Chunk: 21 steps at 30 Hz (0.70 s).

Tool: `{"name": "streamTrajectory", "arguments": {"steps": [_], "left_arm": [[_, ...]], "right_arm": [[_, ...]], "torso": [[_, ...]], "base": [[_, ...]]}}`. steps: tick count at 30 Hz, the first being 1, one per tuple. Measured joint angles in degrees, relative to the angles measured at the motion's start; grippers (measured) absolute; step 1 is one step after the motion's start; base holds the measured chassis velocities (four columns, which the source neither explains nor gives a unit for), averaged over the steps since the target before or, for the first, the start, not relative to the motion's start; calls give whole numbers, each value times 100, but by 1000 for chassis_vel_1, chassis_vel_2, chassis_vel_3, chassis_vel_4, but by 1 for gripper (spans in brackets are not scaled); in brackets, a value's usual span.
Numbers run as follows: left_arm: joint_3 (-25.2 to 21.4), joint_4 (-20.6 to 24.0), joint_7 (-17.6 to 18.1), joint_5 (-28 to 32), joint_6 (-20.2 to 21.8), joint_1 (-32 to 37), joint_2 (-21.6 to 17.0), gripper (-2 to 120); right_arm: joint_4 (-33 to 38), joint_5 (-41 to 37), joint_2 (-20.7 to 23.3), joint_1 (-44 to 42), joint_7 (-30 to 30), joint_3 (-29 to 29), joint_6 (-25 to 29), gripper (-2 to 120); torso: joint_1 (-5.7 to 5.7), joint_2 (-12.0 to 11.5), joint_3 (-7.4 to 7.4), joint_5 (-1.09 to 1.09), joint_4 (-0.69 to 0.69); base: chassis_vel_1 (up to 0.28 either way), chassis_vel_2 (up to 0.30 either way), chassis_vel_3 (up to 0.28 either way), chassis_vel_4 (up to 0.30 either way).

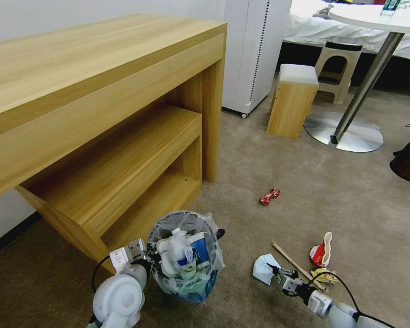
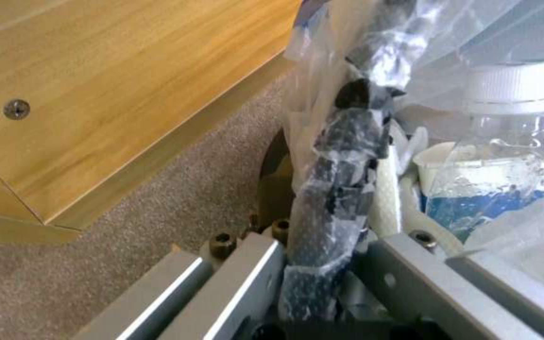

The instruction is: Pick up the trash bin and place the garbage on the floor into it.

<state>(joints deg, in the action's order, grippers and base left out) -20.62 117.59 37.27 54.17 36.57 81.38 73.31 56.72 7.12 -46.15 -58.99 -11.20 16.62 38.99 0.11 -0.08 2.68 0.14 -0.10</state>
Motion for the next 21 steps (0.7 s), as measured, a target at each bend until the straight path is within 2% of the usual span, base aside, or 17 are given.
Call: {"name": "streamTrajectory", "arguments": {"steps": [2,7,8,10,13,21], "left_arm": [[11,-13,8,13,0,-10,-42,0],[86,-60,28,81,-3,-39,-296,0],[86,-60,28,81,-3,-39,-296,0],[107,-70,33,149,-2,-42,-440,0],[112,-66,42,190,0,-25,-548,0],[108,86,220,386,53,72,-679,0]], "right_arm": [[83,-45,69,-70,-15,-120,1,0],[642,-347,471,-581,-21,-976,19,0],[642,-347,471,-581,-21,-976,19,0],[943,-404,643,-909,-119,-1403,51,0],[1152,-410,746,-1155,-202,-1707,115,0],[1626,-1017,1112,-1228,-139,-1898,226,0]], "torso": [[0,0,0,0,0],[0,0,-1,-1,0],[0,0,-1,-1,0],[0,0,-1,-2,-1],[0,0,0,-2,-3],[0,0,0,-3,-1]], "base": [[0,0,0,0],[0,0,0,0],[0,0,0,0],[0,0,0,0],[0,0,0,0],[0,0,0,0]]}}
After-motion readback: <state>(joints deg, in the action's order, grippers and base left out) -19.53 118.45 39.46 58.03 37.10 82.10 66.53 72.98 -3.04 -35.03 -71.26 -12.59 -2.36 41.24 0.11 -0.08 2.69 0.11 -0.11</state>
